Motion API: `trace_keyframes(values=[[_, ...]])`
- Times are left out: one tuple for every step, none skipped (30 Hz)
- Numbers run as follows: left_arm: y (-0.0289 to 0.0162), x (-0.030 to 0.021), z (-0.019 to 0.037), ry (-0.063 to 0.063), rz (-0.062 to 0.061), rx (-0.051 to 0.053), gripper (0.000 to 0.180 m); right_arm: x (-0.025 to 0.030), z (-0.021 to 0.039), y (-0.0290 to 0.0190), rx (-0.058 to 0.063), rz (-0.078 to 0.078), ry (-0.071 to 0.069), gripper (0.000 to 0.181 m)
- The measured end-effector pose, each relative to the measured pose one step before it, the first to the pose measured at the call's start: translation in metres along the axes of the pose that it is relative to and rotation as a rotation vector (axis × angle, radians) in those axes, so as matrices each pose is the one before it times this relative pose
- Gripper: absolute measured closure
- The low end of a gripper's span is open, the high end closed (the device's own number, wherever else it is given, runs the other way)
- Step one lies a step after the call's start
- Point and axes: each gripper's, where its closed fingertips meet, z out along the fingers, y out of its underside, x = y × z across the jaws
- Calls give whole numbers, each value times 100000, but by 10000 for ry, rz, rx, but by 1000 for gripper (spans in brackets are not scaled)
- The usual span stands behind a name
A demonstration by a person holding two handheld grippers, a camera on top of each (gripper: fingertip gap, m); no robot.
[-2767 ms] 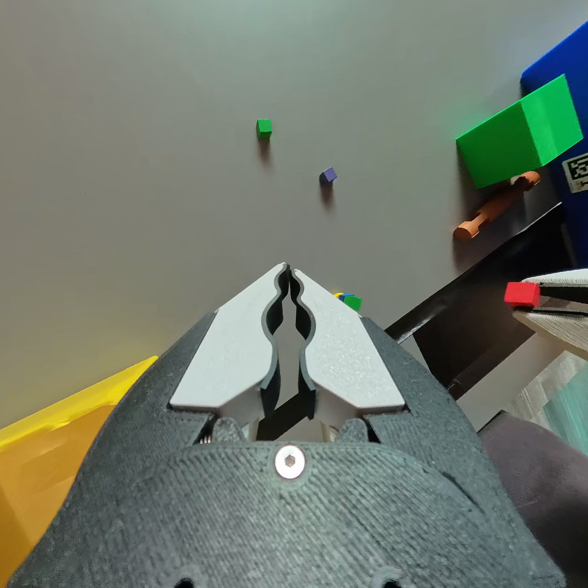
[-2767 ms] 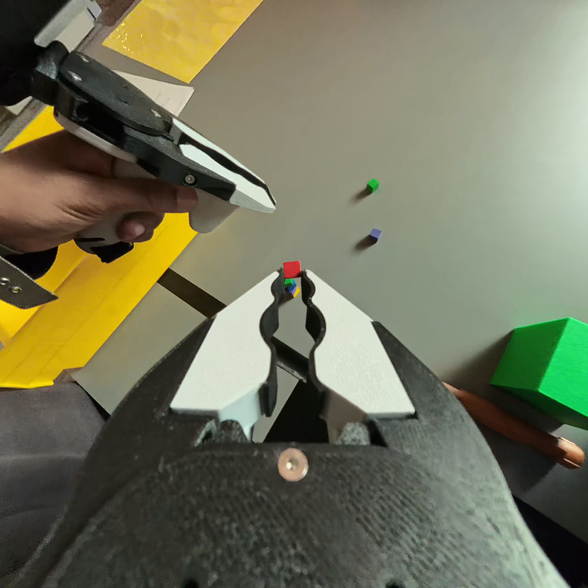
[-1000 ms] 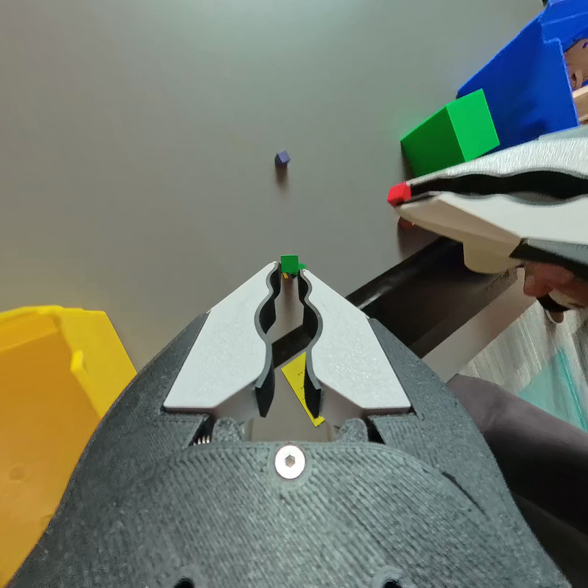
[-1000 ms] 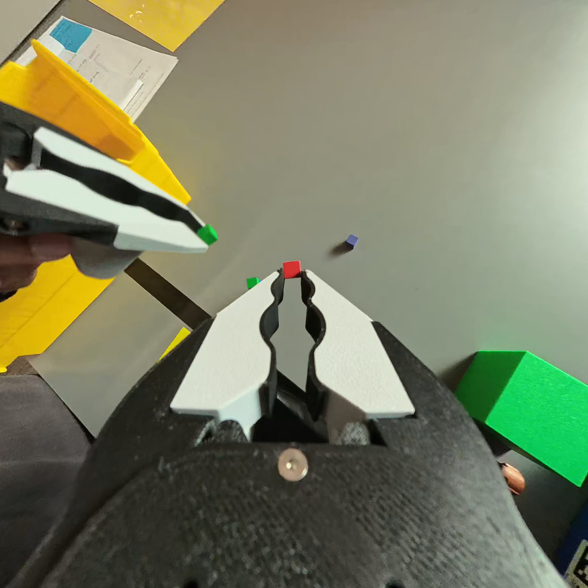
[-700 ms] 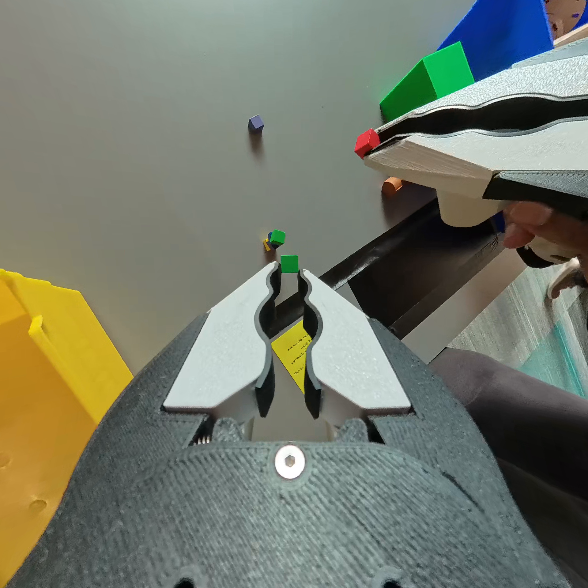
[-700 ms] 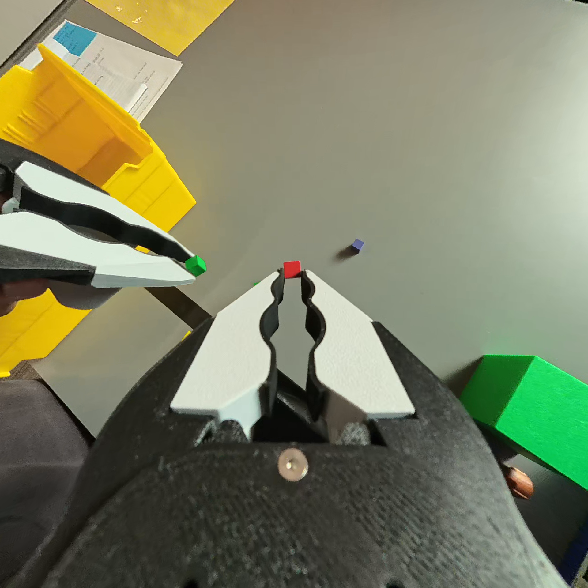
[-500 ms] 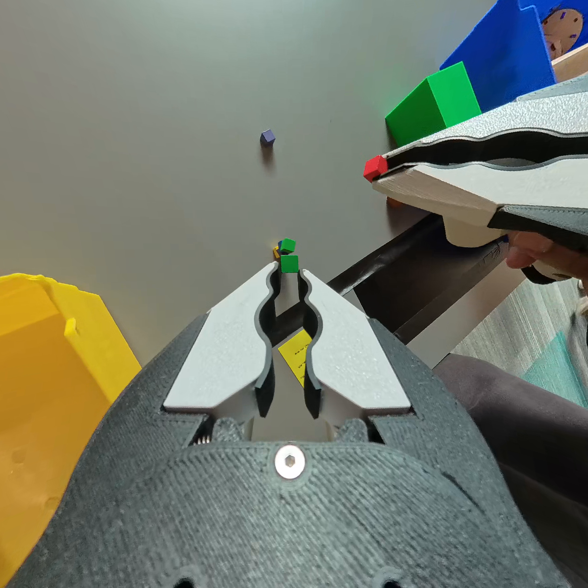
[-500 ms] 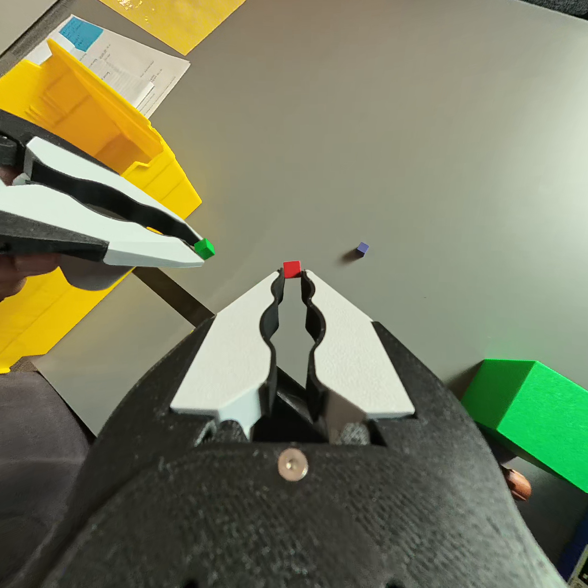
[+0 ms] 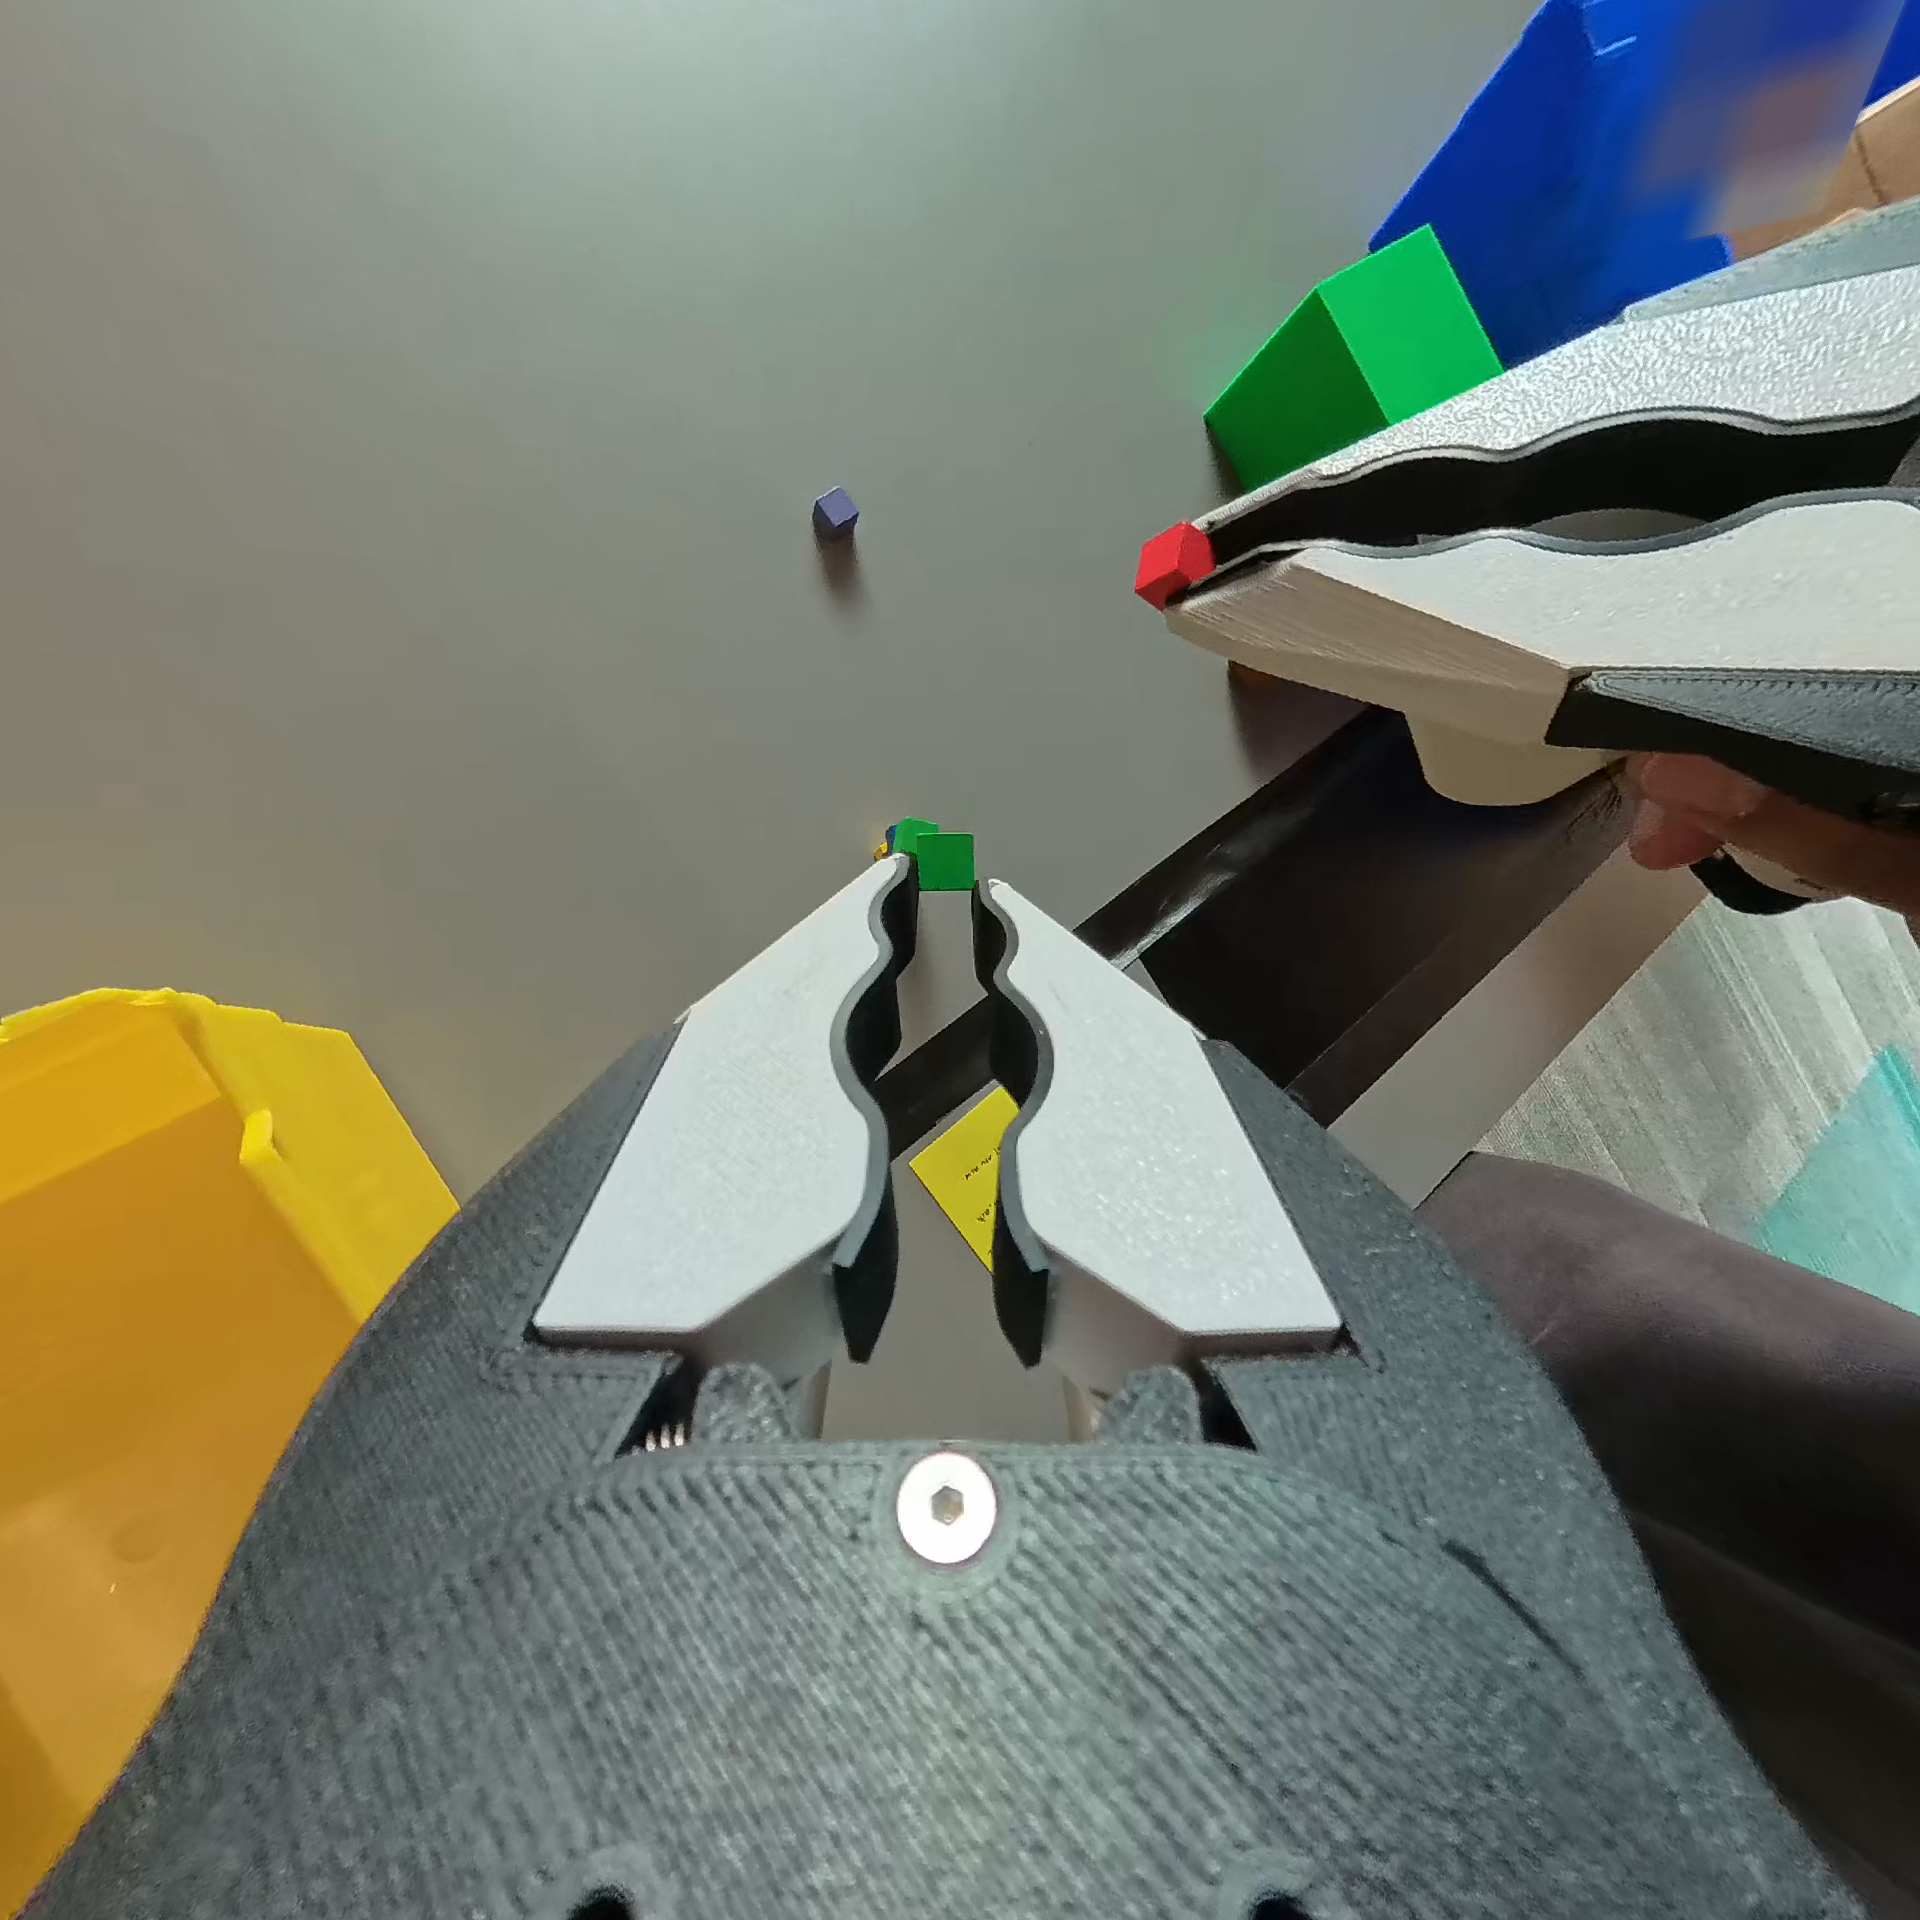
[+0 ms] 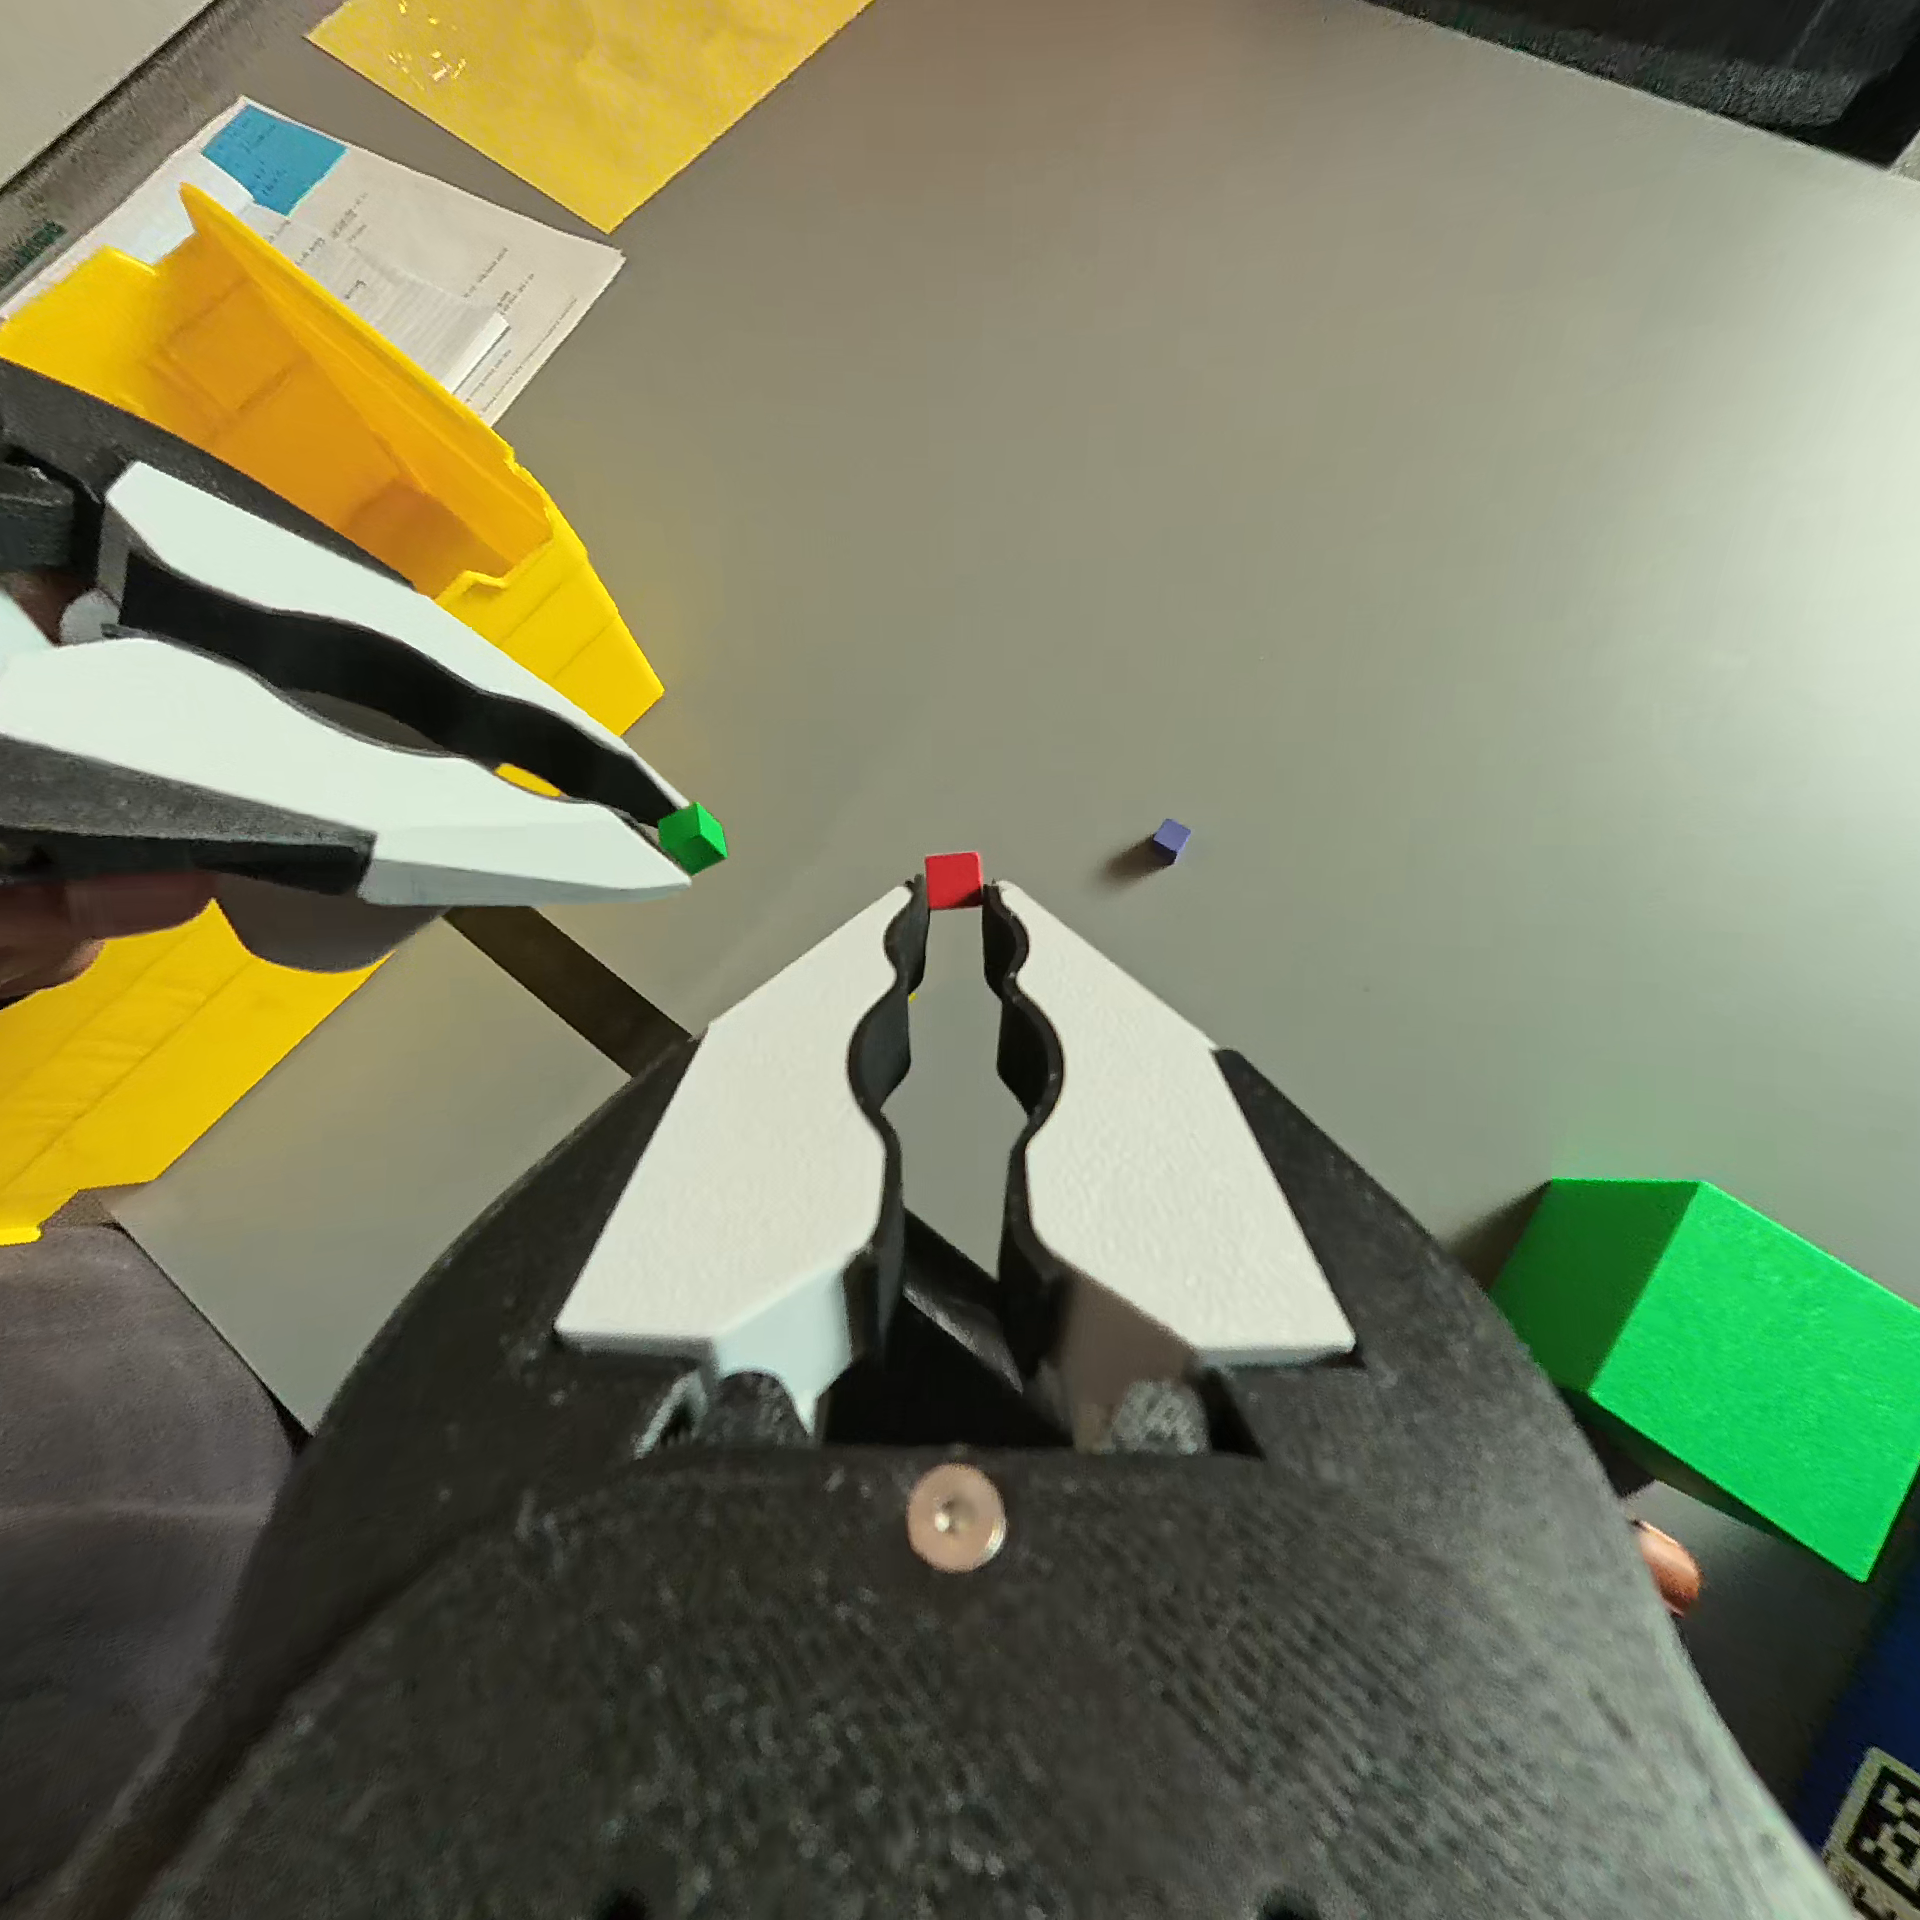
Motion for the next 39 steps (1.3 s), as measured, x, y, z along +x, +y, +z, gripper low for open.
trace_keyframes(values=[[47, 154, -58, 53, 79, 2, 173, -79, 3, -164, 31, -6, 0, 172], [110, 251, -50, 137, 76, -35, 173, -107, 16, -120, 11, 4, -9, 172], [167, 334, -21, 214, 82, -80, 173, -123, 3, -112, 4, -10, -6, 172], [171, 155, -32, 104, 31, -85, 173, -126, -10, -113, 10, -32, 9, 172], [74, 54, -92, 43, 13, -3, 173, -107, -37, -131, 12, -42, 24, 172], [-7, -5, -138, -1, 26, 54, 173, -116, -60, -110, 13, -37, 31, 172], [-45, -147, -194, -97, 64, 84, 173, -116, -81, -108, 15, -27, 33, 172], [-15, -171, -195, -113, 85, 68, 173, -122, -107, -70, 12, -16, 36, 172], [20, -154, -157, -92, 66, 44, 174, -133, -116, -30, 3, 4, 34, 172], [53, -112, -129, -54, 19, 31, 174, -144, -137, 20, -5, 28, 24, 172], [67, -69, -96, -16, -10, 22, 174, -148, -158, 24, -5, 39, 18, 172], [29, -89, -76, -25, -25, 29, 174, -159, -210, 7, -5, 22, 23, 172], [-18, -211, -82, -107, -59, 37, 174, -142, -254, -30, -5, -26, 41, 172], [-124, -126, -114, -51, -11, 97, 174, -92, -312, -80, 4, -80, 64, 172], [-131, -134, -121, -57, 25, 85, 174, -64, -323, -100, 21, -95, 72, 172], [-107, -133, -116, -81, 42, 70, 174, -35, -311, -55, 25, -59, 59, 172], [-64, -125, -133, -84, 4, 47, 174, -3, -305, 8, 14, -4, 39, 172], [-64, -27, -117, -31, -32, 40, 174, 4, -297, 32, 23, 27, 25, 172], [-67, 45, -133, -12, -18, 38, 174, 40, -312, -16, 46, 22, 25, 172], [-70, 72, -145, -42, 37, 34, 174, 68, -341, -72, 62, 0, 33, 172], [-78, 93, -201, -58, 73, 44, 174, 91, -352, -115, 75, -23, 38, 172], [-120, 176, -272, -32, 43, 54, 174, 101, -371, -129, 76, -36, 36, 172], [-157, 278, -342, 2, 10, 82, 174, 76, -353, -56, 60, -32, 23, 172], [-97, 248, -346, -35, 28, 85, 174, 38, -330, 74, 36, -15, 5, 172], [85, 177, -258, -97, 53, 17, 174, -14, -326, 210, 36, 1, -16, 172], [254, 184, -185, -96, 17, -32, 174, -75, -339, 286, 49, 12, -36, 172], [311, 219, -147, -61, -49, -32, 174, -143, -385, 306, 52, 12, -48, 172], [385, 227, -141, -68, -64, -57, 174, -182, -463, 269, 61, -2, -43, 172], [437, 219, -191, -82, -67, -89, 174, -211, -510, 263, 64, -6, -34, 172], [345, 304, -290, -46, -96, -38, 173, -205, -515, 267, 57, 5, -36, 172], [284, 312, -344, -46, -87, 5, 173, -177, -455, 374, 20, 0, -30, 172], [319, 238, -369, -118, -17, -40, 173, -59, -360, 586, -66, -7, 20, 172], [308, 249, -386, -116, 21, -49, 173, 43, -309, 660, -93, 22, 60, 172], [229, 327, -367, -52, 18, 13, 173, -22, -323, 443, 18, 87, 34, 172], [286, 286, -297, -32, 6, -6, 173, -124, -366, 214, 128, 162, -10, 172], [343, 194, -175, -44, 25, -42, 173, -151, -365, 177, 114, 206, -18, 172], [322, 105, -82, -65, 35, -37, 173, -160, -302, 209, 48, 195, -8, 172], [247, 90, -22, -38, -3, -23, 173, -126, -259, 194, 14, 144, -4, 172], [133, 70, 16, 10, -44, 3, 173, -103, -191, 149, -1, 69, 0, 172]])
